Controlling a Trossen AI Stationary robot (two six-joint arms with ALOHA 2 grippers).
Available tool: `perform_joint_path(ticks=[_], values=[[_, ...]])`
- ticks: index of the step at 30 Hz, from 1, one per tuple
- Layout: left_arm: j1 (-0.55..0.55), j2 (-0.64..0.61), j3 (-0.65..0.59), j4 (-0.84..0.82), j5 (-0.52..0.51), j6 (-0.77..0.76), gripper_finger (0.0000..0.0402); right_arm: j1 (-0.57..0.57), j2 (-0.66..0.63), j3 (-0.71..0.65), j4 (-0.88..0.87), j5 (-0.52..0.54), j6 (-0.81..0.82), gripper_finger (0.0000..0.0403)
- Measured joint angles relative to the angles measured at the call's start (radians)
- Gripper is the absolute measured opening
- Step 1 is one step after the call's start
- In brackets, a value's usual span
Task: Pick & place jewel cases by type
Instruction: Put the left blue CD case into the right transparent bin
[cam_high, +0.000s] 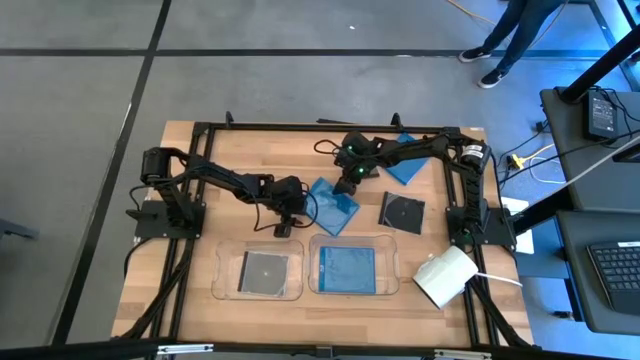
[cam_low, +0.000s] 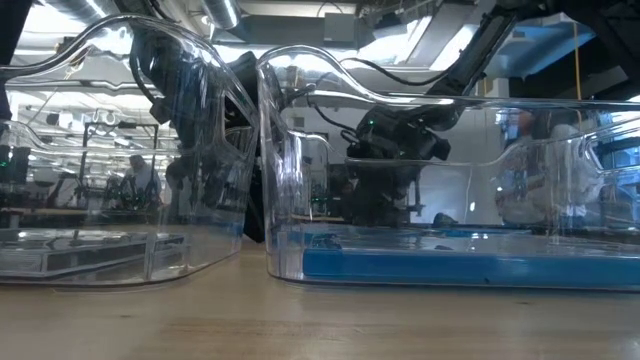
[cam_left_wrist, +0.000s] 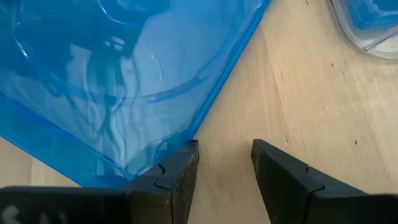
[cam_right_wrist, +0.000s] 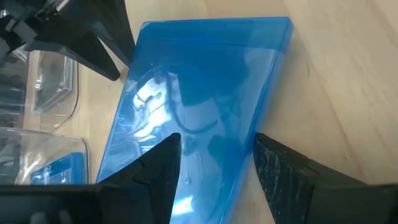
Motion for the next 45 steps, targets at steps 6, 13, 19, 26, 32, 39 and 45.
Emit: perform_joint_path(ticks=[6, 13, 19, 26, 32, 39, 45], values=[[0.0, 0.0, -0.002, 0.009, -0.001, 0.016, 0.0155, 0.0, -0.001, 0.002, 0.0, 0.0, -0.019, 0.0199], [0.001, 0.004, -0.005, 0.043, 0.018, 0.093, 0.0155, 0.0, -0.005, 0.006, -0.06, 0.085, -0.02, 0.0199], [0.006, 0.005, -0.002, 0.055, 0.137, 0.121, 0.0155, 0.0, -0.006, 0.006, -0.081, 0.09, -0.024, 0.0199], [-0.002, -0.015, -0.003, 0.048, 0.075, 0.195, 0.0155, 0.002, -0.006, 0.006, -0.087, 0.083, -0.022, 0.0199], [-0.017, -0.021, -0.003, 0.055, 0.026, 0.256, 0.0155, 0.002, -0.006, 0.006, -0.089, 0.084, -0.02, 0.0199], [-0.031, -0.021, -0.001, 0.034, 0.061, 0.277, 0.0155, 0.003, -0.008, 0.005, -0.09, 0.132, -0.019, 0.0199], [-0.031, -0.03, 0.001, -0.006, 0.072, 0.255, 0.0155, 0.003, -0.008, 0.005, -0.088, 0.139, -0.015, 0.0199]])
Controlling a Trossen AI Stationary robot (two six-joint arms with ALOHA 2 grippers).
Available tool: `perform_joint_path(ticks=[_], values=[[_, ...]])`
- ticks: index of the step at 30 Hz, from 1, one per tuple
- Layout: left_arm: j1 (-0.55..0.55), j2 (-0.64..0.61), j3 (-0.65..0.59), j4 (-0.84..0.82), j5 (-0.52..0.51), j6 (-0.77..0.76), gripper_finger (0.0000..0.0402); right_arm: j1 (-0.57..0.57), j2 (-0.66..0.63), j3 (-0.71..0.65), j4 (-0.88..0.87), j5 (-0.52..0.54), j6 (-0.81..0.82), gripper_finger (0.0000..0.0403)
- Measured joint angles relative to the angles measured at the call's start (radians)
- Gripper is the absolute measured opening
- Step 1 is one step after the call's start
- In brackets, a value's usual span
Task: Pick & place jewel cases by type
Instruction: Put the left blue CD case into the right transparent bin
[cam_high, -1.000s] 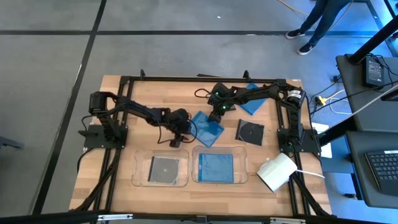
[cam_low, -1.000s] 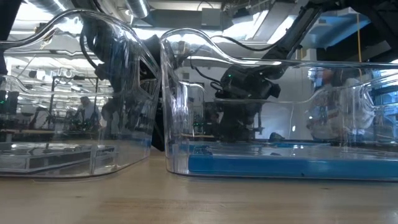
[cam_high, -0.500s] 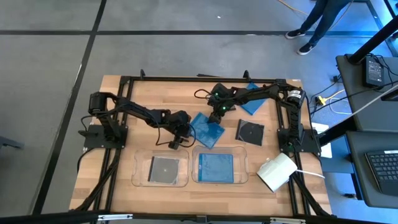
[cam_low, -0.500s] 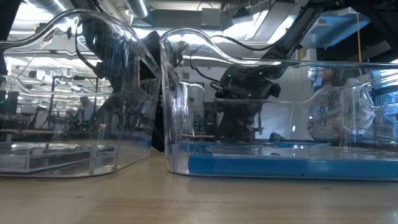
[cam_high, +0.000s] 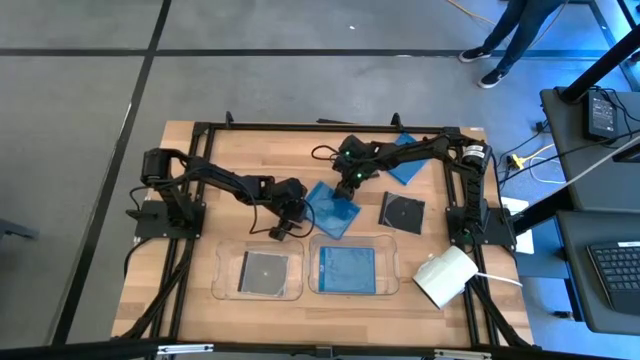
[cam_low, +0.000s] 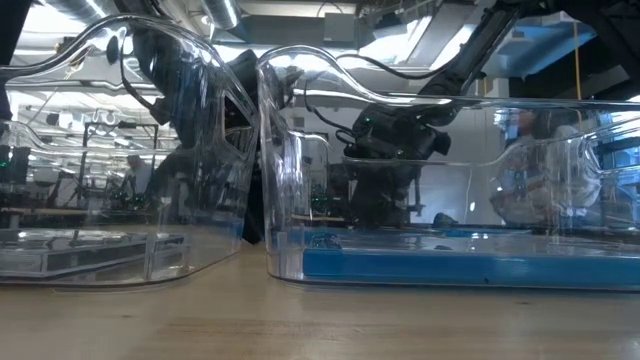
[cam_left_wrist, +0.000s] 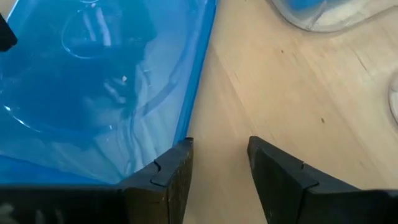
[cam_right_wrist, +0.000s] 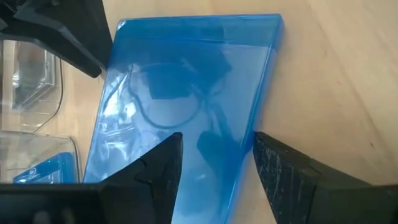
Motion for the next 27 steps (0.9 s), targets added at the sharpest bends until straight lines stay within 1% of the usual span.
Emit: perform_joint_path(ticks=[3, 9, 17, 19, 23, 25, 27], values=[[0.001, -0.011, 0.0, -0.029, 0.004, -0.013, 0.0155, 0.0, 0.0, 0.0, -0.001, 0.003, 0.0, 0.0199], [0.022, -0.044, -0.002, -0.051, 0.021, -0.136, 0.0155, 0.0, 0.0, 0.0, -0.006, 0.008, 0.002, 0.0199], [-0.002, -0.115, -0.002, -0.038, 0.005, -0.069, 0.0155, -0.001, 0.001, -0.001, -0.008, 0.012, 0.003, 0.0199], [-0.007, -0.116, -0.002, -0.035, -0.042, -0.064, 0.0155, -0.002, 0.001, -0.001, -0.008, 0.012, 0.003, 0.0199], [-0.023, -0.116, -0.002, 0.004, -0.247, -0.062, 0.0155, 0.0, 0.003, -0.002, -0.004, -0.034, 0.001, 0.0199], [-0.023, -0.116, -0.002, 0.001, -0.268, -0.041, 0.0155, 0.009, 0.003, -0.002, 0.002, -0.045, -0.001, 0.0199], [-0.024, -0.116, -0.002, -0.005, -0.242, -0.028, 0.0155, 0.015, 0.003, -0.002, 0.002, -0.054, -0.001, 0.0199]])
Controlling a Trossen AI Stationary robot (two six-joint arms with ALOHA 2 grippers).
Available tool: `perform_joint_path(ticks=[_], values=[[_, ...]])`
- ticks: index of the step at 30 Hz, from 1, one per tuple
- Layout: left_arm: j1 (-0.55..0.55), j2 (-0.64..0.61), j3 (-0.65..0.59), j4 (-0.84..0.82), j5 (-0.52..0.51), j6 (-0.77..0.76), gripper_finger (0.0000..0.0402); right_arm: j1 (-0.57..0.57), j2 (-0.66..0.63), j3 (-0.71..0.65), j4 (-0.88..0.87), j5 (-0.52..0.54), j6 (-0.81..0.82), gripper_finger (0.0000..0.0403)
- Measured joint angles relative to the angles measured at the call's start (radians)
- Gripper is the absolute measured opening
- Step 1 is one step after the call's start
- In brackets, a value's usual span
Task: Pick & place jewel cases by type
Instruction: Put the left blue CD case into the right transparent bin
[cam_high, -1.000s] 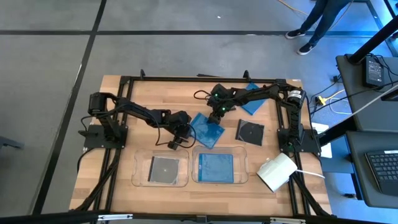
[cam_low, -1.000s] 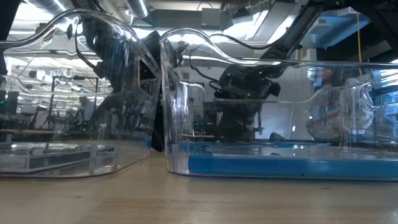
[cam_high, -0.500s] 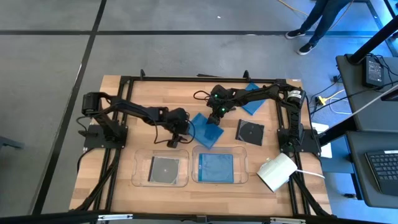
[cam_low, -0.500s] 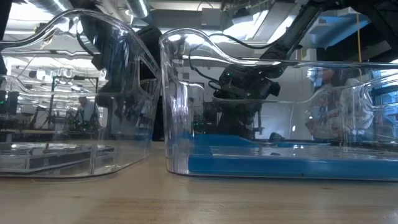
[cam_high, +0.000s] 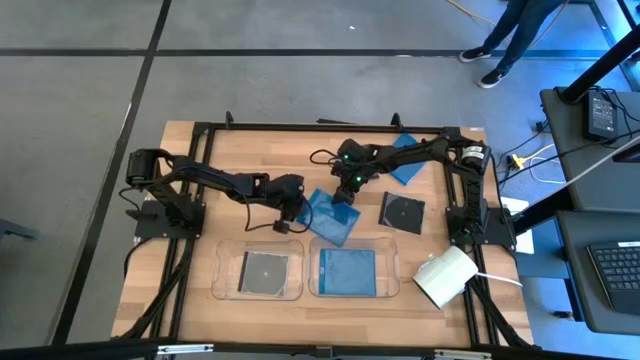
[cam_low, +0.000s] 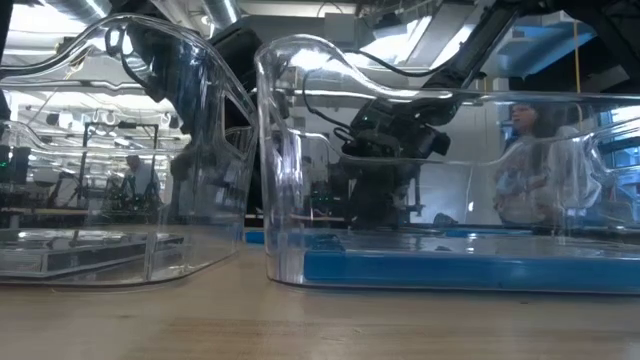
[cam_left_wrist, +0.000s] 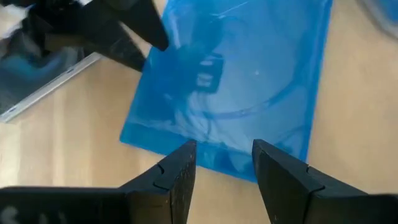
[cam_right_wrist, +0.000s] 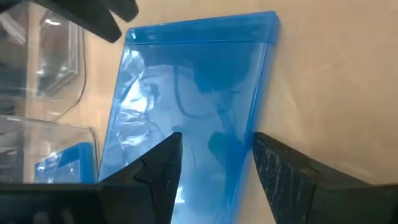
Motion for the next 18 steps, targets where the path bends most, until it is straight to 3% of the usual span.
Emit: perform_joint_path(ticks=[4, 9, 18], values=[[-0.01, 0.0, 0.0, 0.005, 0.097, 0.004, 0.0155, 0.005, 0.0, 0.0, -0.002, -0.001, 0.0, 0.0199], [-0.066, 0.0, 0.0, 0.005, 0.011, 0.086, 0.0155, 0.004, 0.0, 0.0, -0.003, 0.002, 0.002, 0.0199], [-0.144, 0.0, 0.0, -0.012, -0.003, 0.122, 0.0155, 0.003, 0.0, 0.0, -0.003, 0.004, 0.006, 0.0199]])
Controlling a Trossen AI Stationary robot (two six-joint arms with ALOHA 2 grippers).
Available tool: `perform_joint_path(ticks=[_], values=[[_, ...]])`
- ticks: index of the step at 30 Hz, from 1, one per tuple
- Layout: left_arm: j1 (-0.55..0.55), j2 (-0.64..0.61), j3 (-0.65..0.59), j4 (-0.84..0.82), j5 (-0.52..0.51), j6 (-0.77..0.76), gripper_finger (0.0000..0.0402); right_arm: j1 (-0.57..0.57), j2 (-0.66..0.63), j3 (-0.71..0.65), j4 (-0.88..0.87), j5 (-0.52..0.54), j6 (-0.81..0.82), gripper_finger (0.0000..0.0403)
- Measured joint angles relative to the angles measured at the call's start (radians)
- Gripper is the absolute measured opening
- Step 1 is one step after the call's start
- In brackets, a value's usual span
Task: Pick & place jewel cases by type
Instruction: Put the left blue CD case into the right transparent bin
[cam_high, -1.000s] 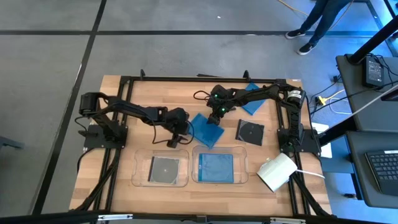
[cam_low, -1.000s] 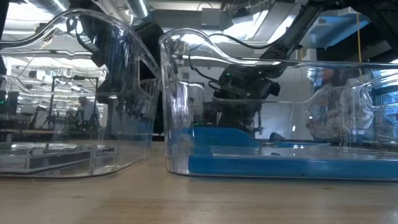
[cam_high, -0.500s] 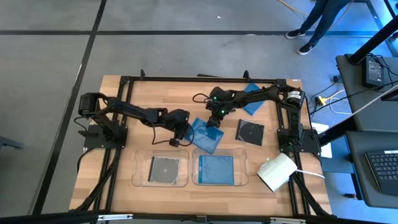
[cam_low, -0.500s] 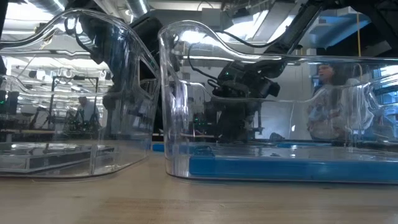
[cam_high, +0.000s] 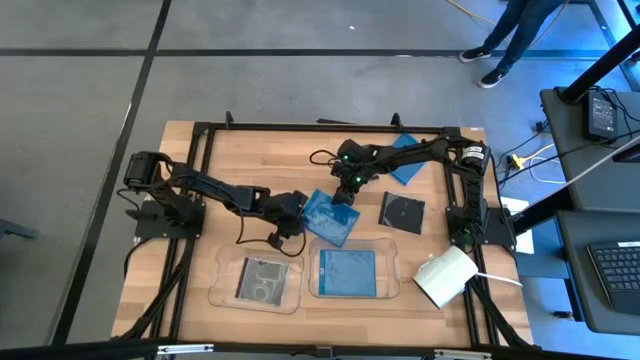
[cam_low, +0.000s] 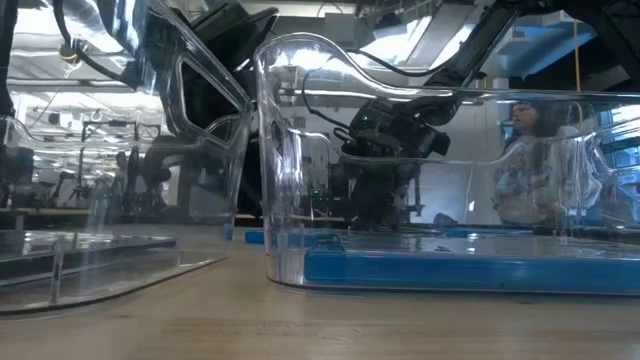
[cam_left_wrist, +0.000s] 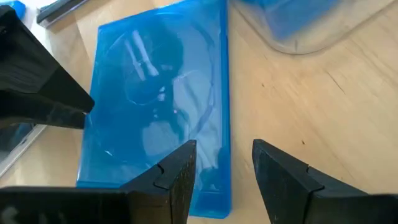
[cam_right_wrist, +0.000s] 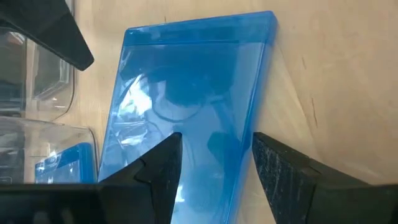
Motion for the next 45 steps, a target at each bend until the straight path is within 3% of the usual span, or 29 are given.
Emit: perform_joint_path(ticks=[14, 23, 36, 40, 45], values=[[0.025, 0.094, 0.001, 0.035, -0.05, 0.056, 0.0155, -0.001, -0.001, 0.001, 0.001, 0.003, 0.081, 0.0199], [0.05, 0.147, 0.0, 0.165, -0.104, 0.115, 0.0155, -0.003, -0.002, 0.001, -0.009, -0.024, 0.13, 0.0199], [0.041, 0.153, -0.004, 0.227, -0.261, 0.185, 0.0155, -0.003, -0.002, 0.0, -0.021, -0.007, 0.129, 0.0199], [0.052, 0.155, -0.004, 0.298, -0.403, 0.2, 0.0155, 0.005, -0.001, 0.001, -0.013, -0.077, 0.133, 0.0199], [0.05, 0.153, -0.005, 0.319, -0.436, 0.224, 0.0155, 0.006, -0.001, -0.001, -0.013, -0.087, 0.127, 0.0199]])
